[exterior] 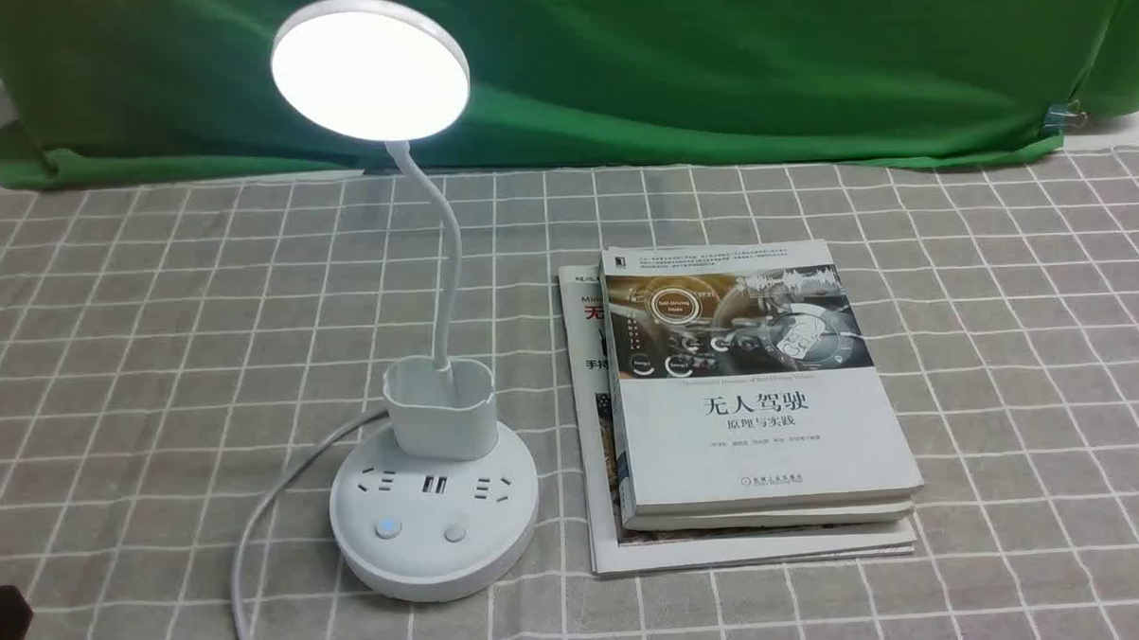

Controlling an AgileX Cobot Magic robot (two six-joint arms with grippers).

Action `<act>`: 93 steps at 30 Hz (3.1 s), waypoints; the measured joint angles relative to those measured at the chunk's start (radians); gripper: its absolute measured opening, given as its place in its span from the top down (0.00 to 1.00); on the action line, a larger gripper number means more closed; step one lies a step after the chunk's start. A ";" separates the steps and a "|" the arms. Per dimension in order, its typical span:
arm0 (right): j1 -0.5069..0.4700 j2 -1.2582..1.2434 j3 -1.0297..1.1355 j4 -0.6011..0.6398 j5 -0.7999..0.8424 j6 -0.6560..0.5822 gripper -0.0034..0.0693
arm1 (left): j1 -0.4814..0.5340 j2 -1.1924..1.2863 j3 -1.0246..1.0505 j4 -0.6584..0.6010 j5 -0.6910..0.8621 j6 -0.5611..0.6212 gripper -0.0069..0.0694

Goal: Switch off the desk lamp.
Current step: Use the left arm to press the button switch on the lamp holder

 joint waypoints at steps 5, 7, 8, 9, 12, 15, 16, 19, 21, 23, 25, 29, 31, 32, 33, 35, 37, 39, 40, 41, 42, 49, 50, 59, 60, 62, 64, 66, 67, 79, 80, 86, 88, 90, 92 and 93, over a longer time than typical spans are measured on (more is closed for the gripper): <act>0.000 0.000 0.000 0.000 0.000 0.000 0.90 | 0.000 0.000 0.000 0.000 0.000 0.000 0.91; 0.000 0.000 0.000 0.000 0.000 0.000 0.90 | 0.000 0.000 0.000 -0.016 -0.001 0.000 0.91; 0.000 0.000 0.000 0.000 0.000 0.000 0.90 | 0.000 0.000 0.000 -0.033 -0.003 0.000 0.91; 0.000 0.000 0.000 0.000 0.000 0.000 0.90 | 0.000 0.000 0.000 -0.050 -0.008 0.000 0.91; 0.000 0.000 0.000 0.000 0.000 0.000 0.90 | 0.000 0.000 0.000 -0.151 -0.041 -0.008 0.91; 0.000 0.000 0.000 0.000 0.000 0.000 0.90 | 0.000 0.000 0.000 -0.301 -0.088 -0.035 0.91; 0.000 0.000 0.000 0.000 0.000 0.000 0.90 | 0.000 0.000 0.000 -0.310 -0.092 -0.036 0.91; 0.000 0.000 0.000 0.000 0.000 0.000 0.90 | 0.000 0.000 0.000 -0.484 -0.178 -0.065 0.91; 0.000 0.000 0.000 0.000 0.000 0.000 0.90 | 0.000 0.000 0.000 -0.532 -0.219 -0.077 0.91; 0.000 0.000 0.000 0.000 0.000 0.000 0.90 | 0.000 0.000 0.000 -0.547 -0.244 -0.080 0.91; 0.000 0.000 0.000 0.000 0.000 0.000 0.90 | 0.000 0.000 0.000 -0.558 -0.292 -0.081 0.91; 0.000 0.000 0.000 0.000 0.000 0.000 0.90 | 0.000 0.007 -0.030 -0.526 -0.213 -0.085 0.91; 0.000 0.000 0.000 0.000 0.000 0.000 0.90 | 0.000 0.046 -0.102 -0.486 -0.119 -0.088 0.91; 0.000 0.000 0.000 0.000 0.000 0.000 0.90 | 0.000 0.099 -0.158 -0.448 -0.054 -0.088 0.91; 0.000 0.000 0.000 0.000 0.000 0.000 0.90 | 0.000 0.108 -0.167 -0.442 -0.030 -0.088 0.91; 0.000 0.000 0.000 0.000 0.000 0.000 0.90 | 0.000 0.191 -0.252 -0.386 0.076 -0.088 0.91; 0.000 0.000 0.000 0.000 0.000 0.000 0.90 | 0.000 0.372 -0.410 -0.272 0.285 -0.088 0.91; 0.000 0.000 0.000 0.000 0.000 0.000 0.90 | 0.000 0.502 -0.483 -0.201 0.399 -0.088 0.91; 0.000 0.000 0.000 0.000 0.000 0.000 0.90 | 0.000 0.502 -0.491 -0.193 0.412 -0.088 0.91; 0.000 0.000 0.000 0.000 0.000 0.000 0.90 | 0.000 0.622 -0.545 -0.150 0.494 -0.072 0.91; 0.000 0.000 0.000 0.000 -0.001 0.000 0.90 | 0.000 0.681 -0.573 -0.134 0.544 -0.047 0.91; 0.000 0.000 0.000 0.000 -0.001 0.000 0.90 | -0.089 1.084 -0.724 -0.129 0.628 0.037 0.91; 0.000 0.000 0.000 0.000 -0.001 0.000 0.90 | -0.159 1.185 -0.755 -0.107 0.620 0.023 0.91; 0.000 0.000 0.000 0.000 0.000 0.000 0.90 | -0.503 1.426 -0.933 0.013 0.608 -0.214 0.91; 0.000 0.000 0.000 0.000 0.000 0.000 0.90 | -0.533 1.446 -0.950 0.021 0.606 -0.237 0.91; 0.000 0.000 0.000 0.000 0.000 0.000 0.90 | -0.579 1.486 -0.991 0.045 0.597 -0.291 0.91; 0.000 0.000 0.000 0.000 0.000 0.000 0.90 | -0.598 1.520 -1.007 0.052 0.572 -0.313 0.91; 0.000 0.000 0.000 0.000 0.000 0.000 0.90 | -0.601 1.539 -1.009 0.053 0.552 -0.319 0.91; 0.000 0.000 0.000 0.000 0.000 0.000 0.90 | -0.602 1.554 -1.009 0.061 0.537 -0.328 0.91; 0.000 0.000 0.000 0.000 0.000 0.000 0.90 | -0.582 1.660 -1.009 0.111 0.468 -0.368 0.91; 0.000 0.000 0.000 0.000 0.000 0.000 0.90 | -0.579 1.667 -1.009 0.113 0.468 -0.368 0.91; 0.000 0.000 0.000 0.000 0.000 0.000 0.90 | -0.555 1.677 -1.009 0.116 0.454 -0.369 0.91; 0.000 0.000 0.000 0.000 0.000 0.000 0.90 | -0.540 1.677 -1.010 0.119 0.450 -0.369 0.91; 0.000 0.000 0.000 0.000 0.000 0.000 0.90 | -0.531 1.677 -1.010 0.122 0.441 -0.369 0.91; 0.000 0.000 0.000 0.000 0.000 0.000 0.90 | -0.528 1.677 -1.010 0.122 0.433 -0.369 0.91; 0.000 0.000 0.000 0.000 0.000 0.000 0.90 | -0.528 1.677 -1.010 0.122 0.430 -0.369 0.91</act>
